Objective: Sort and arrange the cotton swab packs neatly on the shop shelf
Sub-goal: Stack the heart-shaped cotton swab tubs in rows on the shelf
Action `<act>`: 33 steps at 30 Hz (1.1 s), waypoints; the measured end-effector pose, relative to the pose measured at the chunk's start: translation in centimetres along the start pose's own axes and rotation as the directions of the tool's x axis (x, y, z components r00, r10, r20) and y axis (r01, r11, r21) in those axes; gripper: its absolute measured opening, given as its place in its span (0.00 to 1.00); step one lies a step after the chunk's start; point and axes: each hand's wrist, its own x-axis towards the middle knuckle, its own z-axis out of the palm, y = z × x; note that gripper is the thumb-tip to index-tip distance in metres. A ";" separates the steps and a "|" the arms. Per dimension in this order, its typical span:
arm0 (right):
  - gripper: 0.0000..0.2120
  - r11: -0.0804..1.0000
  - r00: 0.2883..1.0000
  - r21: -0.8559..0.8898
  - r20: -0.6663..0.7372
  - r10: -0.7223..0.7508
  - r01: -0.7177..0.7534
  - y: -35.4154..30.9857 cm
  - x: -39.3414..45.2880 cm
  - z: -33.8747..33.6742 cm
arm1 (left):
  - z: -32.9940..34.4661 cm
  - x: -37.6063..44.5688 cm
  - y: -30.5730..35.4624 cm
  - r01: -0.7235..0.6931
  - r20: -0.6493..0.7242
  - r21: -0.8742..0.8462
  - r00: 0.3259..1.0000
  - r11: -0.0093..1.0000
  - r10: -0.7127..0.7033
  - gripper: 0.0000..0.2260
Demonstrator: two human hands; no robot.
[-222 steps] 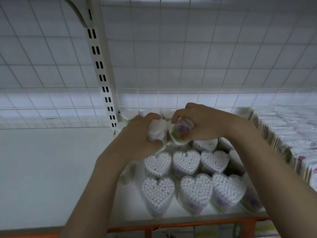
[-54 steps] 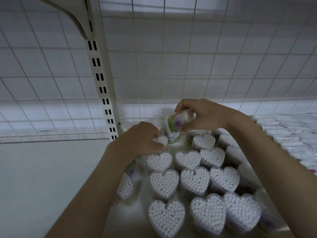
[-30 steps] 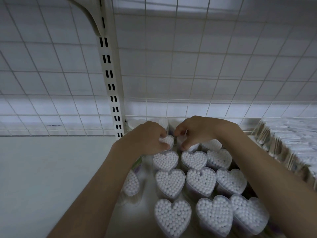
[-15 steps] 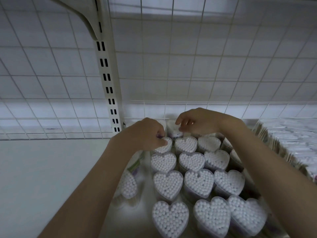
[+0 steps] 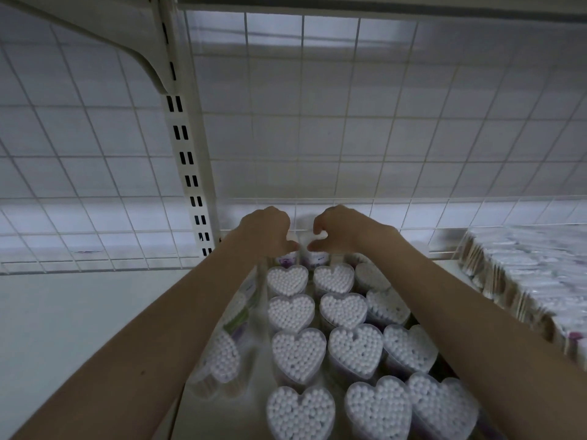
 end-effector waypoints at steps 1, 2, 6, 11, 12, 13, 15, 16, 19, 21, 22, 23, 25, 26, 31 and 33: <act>0.22 1.000 1.000 0.001 -0.006 -0.007 0.007 0.0 0.0 0.2 | 0.1 0.0 0.0 0.002 -0.006 0.018 1.000 1.000 -0.002 0.23; 0.22 1.000 1.000 0.006 -0.012 -0.016 0.016 0.1 0.0 0.4 | 0.1 0.0 0.1 -0.002 -0.013 0.031 1.000 1.000 0.002 0.23; 0.23 0.999 0.999 0.047 -0.025 -0.024 0.025 0.1 -0.1 0.7 | 0.3 -0.6 0.5 -0.038 -0.020 -0.004 0.999 0.999 0.038 0.24; 0.25 0.998 1.000 0.051 -0.005 -0.020 0.020 0.2 -0.2 0.9 | 0.4 -1.0 0.8 -0.022 0.012 -0.012 1.000 1.000 0.022 0.19; 0.25 0.998 1.000 0.062 -0.009 -0.016 0.017 0.2 -0.3 0.9 | 0.3 -1.1 0.9 -0.017 0.013 -0.007 1.000 1.000 0.017 0.18; 0.25 0.997 1.000 0.076 -0.016 -0.013 0.014 0.3 -0.4 1.0 | 0.4 -1.2 0.9 -0.014 0.011 -0.008 1.000 1.000 0.015 0.18; 0.24 0.995 1.000 0.095 -0.025 -0.009 0.011 0.3 -0.6 1.0 | 0.5 -1.3 1.0 -0.012 0.001 -0.020 1.000 1.000 0.012 0.18; 0.23 0.995 1.000 0.098 -0.027 -0.011 0.013 0.2 -0.6 1.1 | 0.6 -1.4 1.0 -0.009 -0.006 -0.026 1.000 1.000 0.009 0.18; 0.22 0.995 1.000 0.099 -0.016 -0.016 0.018 0.2 -0.6 1.0 | 0.7 -1.6 0.9 -0.013 -0.015 -0.033 1.000 0.999 0.012 0.19; 0.22 0.993 1.000 0.114 0.006 -0.014 0.013 0.3 -0.8 0.8 | 0.6 -1.7 0.9 -0.017 -0.002 -0.024 1.000 1.000 0.017 0.19; 0.21 0.993 1.000 0.115 0.014 -0.019 0.017 0.3 -0.9 0.7 | 0.5 -1.7 0.9 -0.020 0.001 -0.016 1.000 1.000 0.020 0.19; 0.21 0.993 0.999 0.113 0.022 -0.026 0.024 0.4 -1.0 0.6 | 0.5 -1.7 0.9 -0.024 0.004 -0.013 1.000 1.000 0.024 0.19; 0.21 0.992 0.999 0.120 0.038 -0.035 0.030 0.6 -1.3 0.5 | 0.5 -1.9 0.9 -0.033 0.014 -0.027 0.999 0.999 0.034 0.21; 0.21 0.992 0.998 0.125 0.044 -0.038 0.032 0.6 -1.4 0.5 | 0.5 -2.0 0.9 -0.036 0.019 -0.038 0.999 0.999 0.037 0.22; 0.21 0.988 0.996 0.151 0.075 -0.053 0.041 1.2 -1.8 0.4 | 0.1 -2.2 1.0 -0.038 0.082 -0.076 0.996 0.996 0.045 0.23; 0.21 0.988 0.995 0.152 0.087 -0.053 0.039 1.3 -1.8 0.2 | -0.2 -2.3 1.0 -0.035 0.106 -0.089 0.993 0.995 0.045 0.22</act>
